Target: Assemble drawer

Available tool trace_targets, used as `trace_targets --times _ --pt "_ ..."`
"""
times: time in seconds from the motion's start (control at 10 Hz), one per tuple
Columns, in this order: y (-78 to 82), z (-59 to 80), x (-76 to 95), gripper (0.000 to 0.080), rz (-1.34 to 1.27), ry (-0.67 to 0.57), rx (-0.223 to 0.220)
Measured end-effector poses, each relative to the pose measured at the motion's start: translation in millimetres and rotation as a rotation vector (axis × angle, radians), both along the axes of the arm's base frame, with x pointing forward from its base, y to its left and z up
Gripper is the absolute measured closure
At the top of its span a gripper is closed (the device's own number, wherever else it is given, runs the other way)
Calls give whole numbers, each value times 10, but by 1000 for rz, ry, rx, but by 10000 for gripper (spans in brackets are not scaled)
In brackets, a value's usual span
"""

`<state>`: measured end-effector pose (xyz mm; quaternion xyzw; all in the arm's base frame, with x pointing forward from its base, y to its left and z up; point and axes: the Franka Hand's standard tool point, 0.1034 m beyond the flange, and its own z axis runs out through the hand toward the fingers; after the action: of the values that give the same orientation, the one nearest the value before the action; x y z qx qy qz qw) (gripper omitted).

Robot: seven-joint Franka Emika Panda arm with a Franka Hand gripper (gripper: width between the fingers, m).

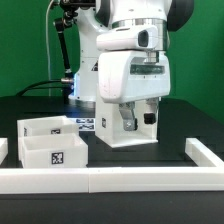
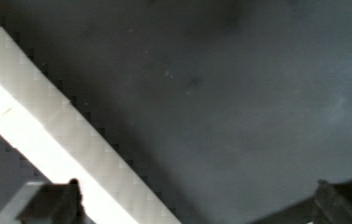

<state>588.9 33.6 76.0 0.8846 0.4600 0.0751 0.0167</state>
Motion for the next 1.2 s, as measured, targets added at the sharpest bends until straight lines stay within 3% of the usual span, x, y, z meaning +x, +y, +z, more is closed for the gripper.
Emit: trace_targets --times 0.6,0.7,0.9,1.2 --pt "0 -1 -1 150 -2 0 0" --pt "16 6 -13 150 -62 -6 11" --pt "148 3 -222 150 -248 0 44" --pt "185 17 -229 150 -464 16 95"
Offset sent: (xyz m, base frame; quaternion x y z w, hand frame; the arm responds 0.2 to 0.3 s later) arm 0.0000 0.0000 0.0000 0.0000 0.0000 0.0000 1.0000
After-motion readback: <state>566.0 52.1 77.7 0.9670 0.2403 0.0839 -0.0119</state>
